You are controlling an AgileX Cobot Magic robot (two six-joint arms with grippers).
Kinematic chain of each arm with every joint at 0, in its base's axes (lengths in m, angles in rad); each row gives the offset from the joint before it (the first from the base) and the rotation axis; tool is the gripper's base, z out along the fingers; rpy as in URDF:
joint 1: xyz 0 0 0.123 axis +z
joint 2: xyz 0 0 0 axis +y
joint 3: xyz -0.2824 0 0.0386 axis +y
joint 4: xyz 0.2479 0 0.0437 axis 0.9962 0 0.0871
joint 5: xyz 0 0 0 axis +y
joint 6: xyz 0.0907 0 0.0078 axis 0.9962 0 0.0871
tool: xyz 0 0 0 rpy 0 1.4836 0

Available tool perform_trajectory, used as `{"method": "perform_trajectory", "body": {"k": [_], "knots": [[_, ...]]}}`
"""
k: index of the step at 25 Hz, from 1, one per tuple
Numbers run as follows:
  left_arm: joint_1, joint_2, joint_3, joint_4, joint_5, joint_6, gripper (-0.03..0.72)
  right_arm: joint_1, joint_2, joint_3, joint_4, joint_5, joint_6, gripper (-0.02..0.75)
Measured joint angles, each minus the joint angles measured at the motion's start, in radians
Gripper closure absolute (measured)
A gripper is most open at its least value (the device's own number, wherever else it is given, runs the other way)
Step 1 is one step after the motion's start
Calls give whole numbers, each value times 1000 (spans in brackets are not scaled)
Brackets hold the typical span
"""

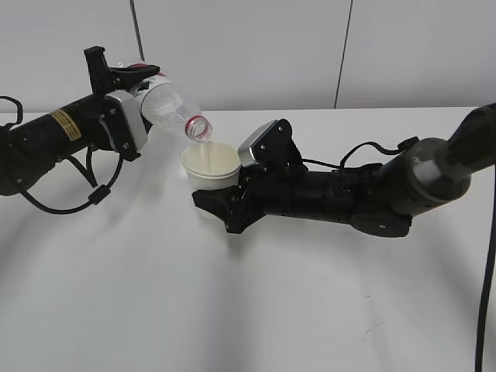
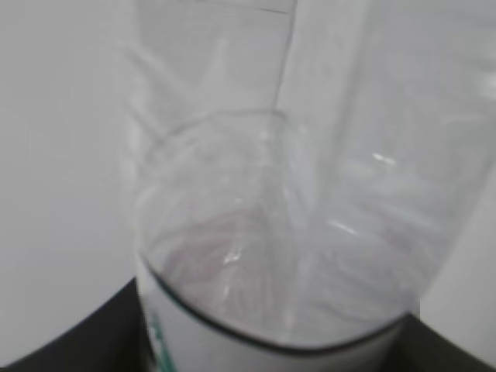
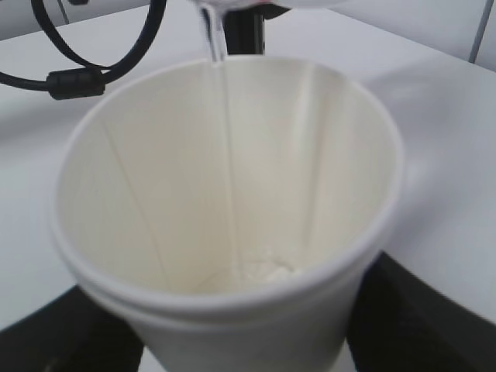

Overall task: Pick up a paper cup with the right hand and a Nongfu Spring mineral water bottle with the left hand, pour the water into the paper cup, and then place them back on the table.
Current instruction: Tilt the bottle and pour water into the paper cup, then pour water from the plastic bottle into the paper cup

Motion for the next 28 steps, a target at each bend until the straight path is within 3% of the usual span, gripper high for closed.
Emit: {"method": "perform_trajectory", "body": {"k": [28], "knots": [[0, 0, 0, -3, -2, 98, 316, 0, 0, 0, -17, 1, 0, 230]]}}
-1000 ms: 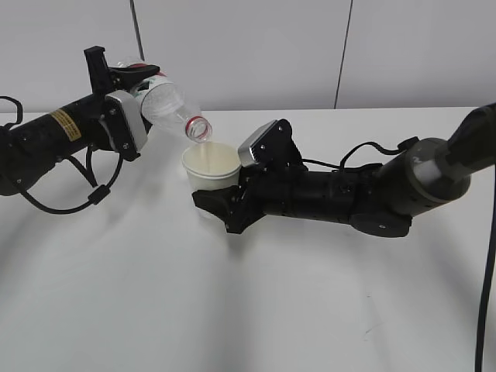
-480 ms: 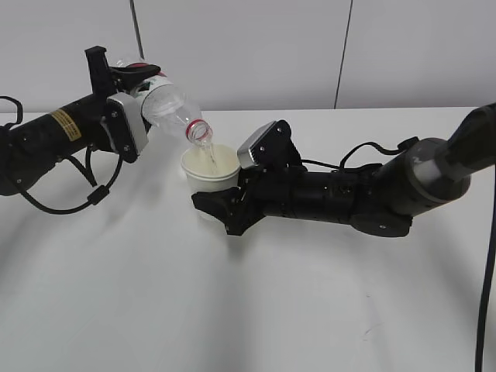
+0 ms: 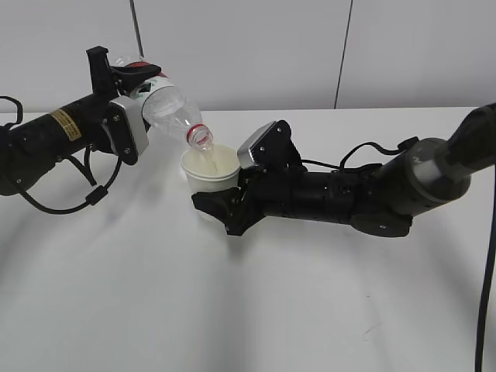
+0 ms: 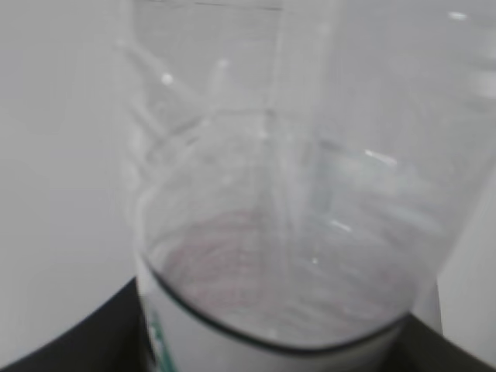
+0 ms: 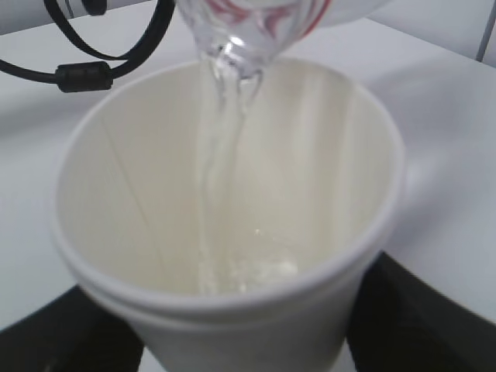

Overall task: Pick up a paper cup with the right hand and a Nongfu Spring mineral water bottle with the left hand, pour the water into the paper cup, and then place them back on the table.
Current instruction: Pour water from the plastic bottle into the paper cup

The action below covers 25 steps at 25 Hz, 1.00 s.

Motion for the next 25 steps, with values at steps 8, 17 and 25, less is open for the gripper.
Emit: {"method": "perform_trajectory", "body": {"k": [8, 17, 25], "knots": [[0, 0, -1, 0, 0, 10, 316, 0, 0, 0, -9, 0, 0, 230], [0, 0, -1, -1, -2, 10, 316, 0, 0, 0, -12, 2, 2, 230], [-1, 0, -1, -2, -8, 10, 316, 0, 0, 0, -14, 2, 2, 230]]}}
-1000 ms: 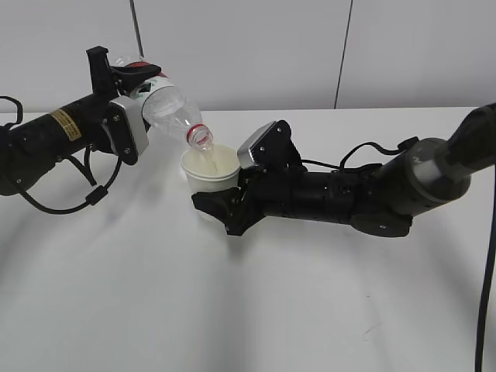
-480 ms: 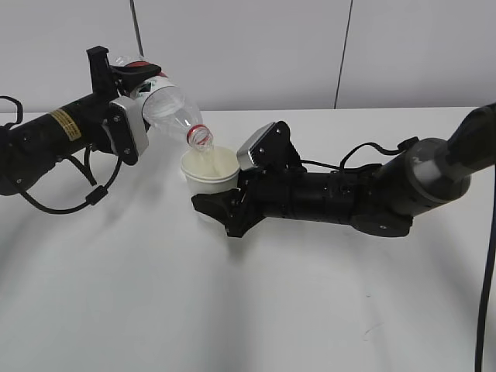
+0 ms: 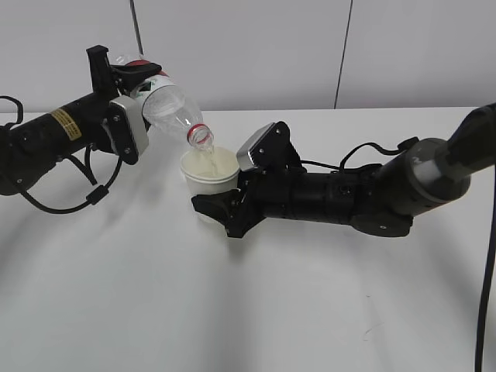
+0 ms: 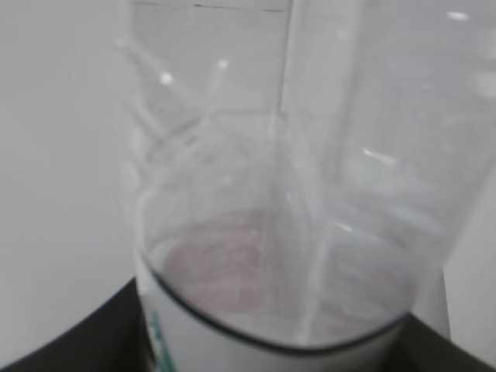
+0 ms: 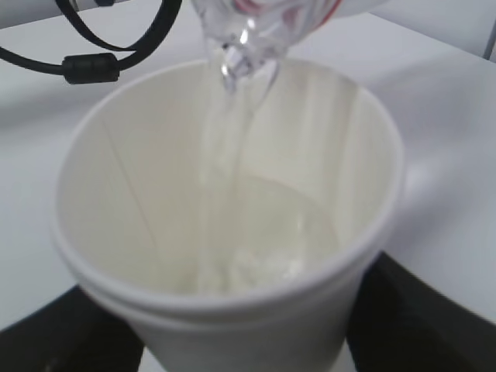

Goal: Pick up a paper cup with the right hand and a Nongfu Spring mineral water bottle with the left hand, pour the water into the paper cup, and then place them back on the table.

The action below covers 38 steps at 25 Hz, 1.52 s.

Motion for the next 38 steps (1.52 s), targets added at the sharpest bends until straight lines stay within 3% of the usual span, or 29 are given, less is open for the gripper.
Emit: {"method": "perform_trajectory", "body": {"k": [17, 23, 26, 30, 38], "knots": [[0, 0, -1, -1, -7, -1, 316, 0, 0, 0, -2, 2, 0, 230], [0, 0, -1, -1, -8, -124, 316, 0, 0, 0, 3, 2, 0, 230], [0, 0, -1, -1, -8, -222, 316, 0, 0, 0, 32, 2, -4, 230], [0, 0, -1, -1, -8, -447, 316, 0, 0, 0, 111, 2, -36, 230], [0, 0, -1, -1, 32, -1058, 316, -41, 0, 0, 294, 5, -105, 230]]}}
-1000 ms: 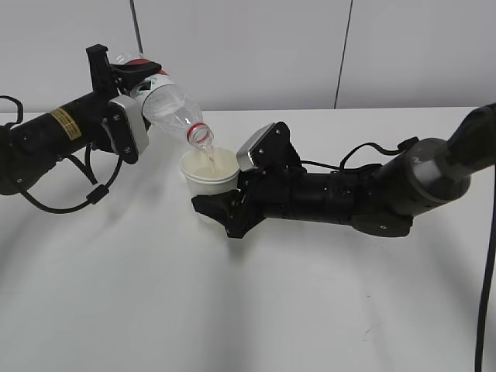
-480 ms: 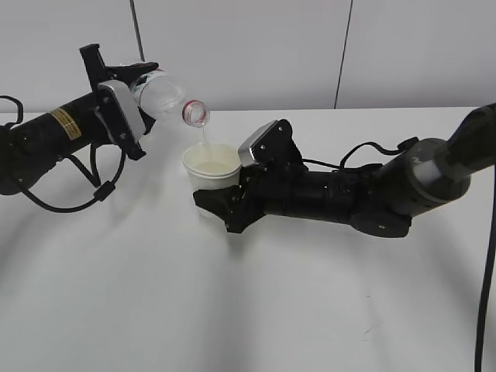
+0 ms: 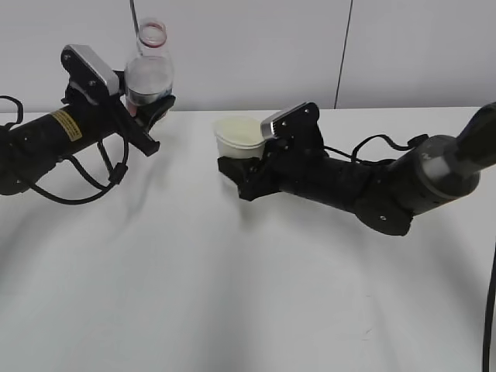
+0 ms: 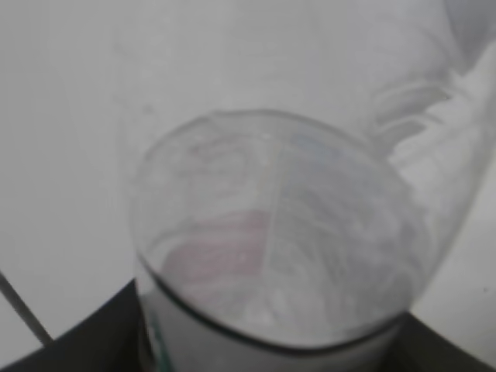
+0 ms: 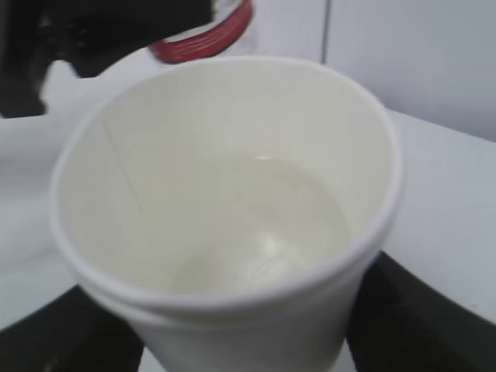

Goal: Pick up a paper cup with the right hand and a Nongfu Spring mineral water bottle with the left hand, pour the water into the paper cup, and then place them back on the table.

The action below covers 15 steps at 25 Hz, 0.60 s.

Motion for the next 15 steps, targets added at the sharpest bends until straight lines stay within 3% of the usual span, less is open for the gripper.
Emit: {"method": "perform_trajectory", "body": {"k": [4, 7, 15], "knots": [[0, 0, 0, 0, 30, -242, 316, -64, 0, 0, 65, 2, -44, 230], [0, 0, 0, 6, 58, -350, 316, -118, 0, 0, 73, 2, -53, 230], [0, 0, 0, 45, 96, -439, 316, -246, 0, 0, 102, 4, -96, 230]]}}
